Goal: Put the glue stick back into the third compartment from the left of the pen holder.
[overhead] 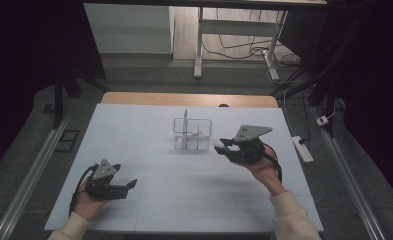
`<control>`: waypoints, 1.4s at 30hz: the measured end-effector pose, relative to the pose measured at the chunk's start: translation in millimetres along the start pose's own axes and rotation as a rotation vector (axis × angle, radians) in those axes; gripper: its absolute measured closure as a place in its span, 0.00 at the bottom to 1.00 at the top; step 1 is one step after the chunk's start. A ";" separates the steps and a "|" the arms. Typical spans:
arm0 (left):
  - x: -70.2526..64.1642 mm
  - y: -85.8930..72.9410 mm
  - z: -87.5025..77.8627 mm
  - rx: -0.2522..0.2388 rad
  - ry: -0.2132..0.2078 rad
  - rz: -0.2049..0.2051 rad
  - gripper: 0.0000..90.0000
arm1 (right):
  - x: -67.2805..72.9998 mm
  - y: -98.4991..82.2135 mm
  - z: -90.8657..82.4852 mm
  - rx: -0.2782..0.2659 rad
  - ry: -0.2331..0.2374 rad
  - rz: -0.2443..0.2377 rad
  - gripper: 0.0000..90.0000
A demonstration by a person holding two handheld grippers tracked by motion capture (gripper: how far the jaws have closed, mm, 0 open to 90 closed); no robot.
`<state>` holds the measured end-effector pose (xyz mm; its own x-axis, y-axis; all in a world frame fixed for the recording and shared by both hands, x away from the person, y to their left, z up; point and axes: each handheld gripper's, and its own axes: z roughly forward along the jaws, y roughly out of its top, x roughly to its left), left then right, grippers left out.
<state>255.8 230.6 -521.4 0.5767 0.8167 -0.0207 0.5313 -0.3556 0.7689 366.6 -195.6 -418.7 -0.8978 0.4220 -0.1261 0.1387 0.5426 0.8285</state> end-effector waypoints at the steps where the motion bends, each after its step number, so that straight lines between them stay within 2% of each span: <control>1: 0.1 -0.1 0.0 -0.001 -0.001 -0.001 0.19 | -0.3 0.5 0.6 -0.002 -0.002 0.002 0.72; 16: 0.4 0.4 0.6 -0.001 -0.003 -0.005 0.19 | -8.2 9.9 10.2 -0.036 -0.021 0.038 0.72; 24: 0.7 0.8 0.5 -0.001 -0.003 -0.007 0.19 | -15.7 10.4 13.5 -0.057 -0.036 0.066 0.72; 30: 0.8 0.5 0.2 -0.004 -0.004 -0.008 0.19 | -20.6 16.4 18.0 -0.058 -0.050 0.067 0.72; 42: 1.8 0.2 -0.3 -0.005 -0.005 -0.009 0.19 | -33.0 26.2 28.2 -0.091 -0.076 0.102 0.72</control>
<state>256.8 232.2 -521.0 0.5751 0.8175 -0.0307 0.5332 -0.3461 0.7720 411.7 -174.9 -408.2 -0.8461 0.5274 -0.0770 0.1860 0.4276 0.8846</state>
